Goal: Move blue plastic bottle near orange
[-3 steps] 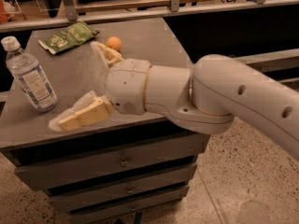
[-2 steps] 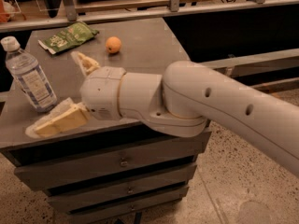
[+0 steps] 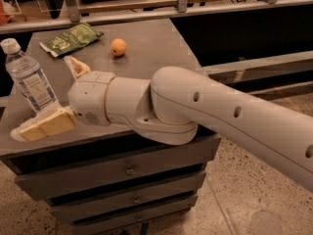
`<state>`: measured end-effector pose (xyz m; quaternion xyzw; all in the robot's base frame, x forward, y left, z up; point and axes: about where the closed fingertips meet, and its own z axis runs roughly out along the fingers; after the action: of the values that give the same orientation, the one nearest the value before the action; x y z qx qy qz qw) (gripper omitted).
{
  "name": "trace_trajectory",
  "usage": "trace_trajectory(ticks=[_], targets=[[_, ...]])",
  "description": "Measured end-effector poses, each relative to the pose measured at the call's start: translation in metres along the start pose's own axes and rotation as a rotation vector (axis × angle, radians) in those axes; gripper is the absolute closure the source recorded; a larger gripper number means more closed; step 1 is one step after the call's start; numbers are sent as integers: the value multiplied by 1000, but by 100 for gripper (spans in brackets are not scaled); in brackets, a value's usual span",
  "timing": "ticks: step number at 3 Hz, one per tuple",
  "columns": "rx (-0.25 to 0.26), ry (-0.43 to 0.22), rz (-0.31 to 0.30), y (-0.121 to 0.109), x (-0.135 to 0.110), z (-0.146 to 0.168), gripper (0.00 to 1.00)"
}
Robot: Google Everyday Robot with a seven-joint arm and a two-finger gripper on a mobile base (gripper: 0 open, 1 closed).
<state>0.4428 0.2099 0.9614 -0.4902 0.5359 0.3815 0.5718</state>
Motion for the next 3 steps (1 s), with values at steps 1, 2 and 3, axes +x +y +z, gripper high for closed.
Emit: trace_trajectory(ticks=[1,2,3], targets=[[19,28,1,1,3,1,0],[52,104,5,1,22,3,0],[87,183,0,-8,42,7,0]])
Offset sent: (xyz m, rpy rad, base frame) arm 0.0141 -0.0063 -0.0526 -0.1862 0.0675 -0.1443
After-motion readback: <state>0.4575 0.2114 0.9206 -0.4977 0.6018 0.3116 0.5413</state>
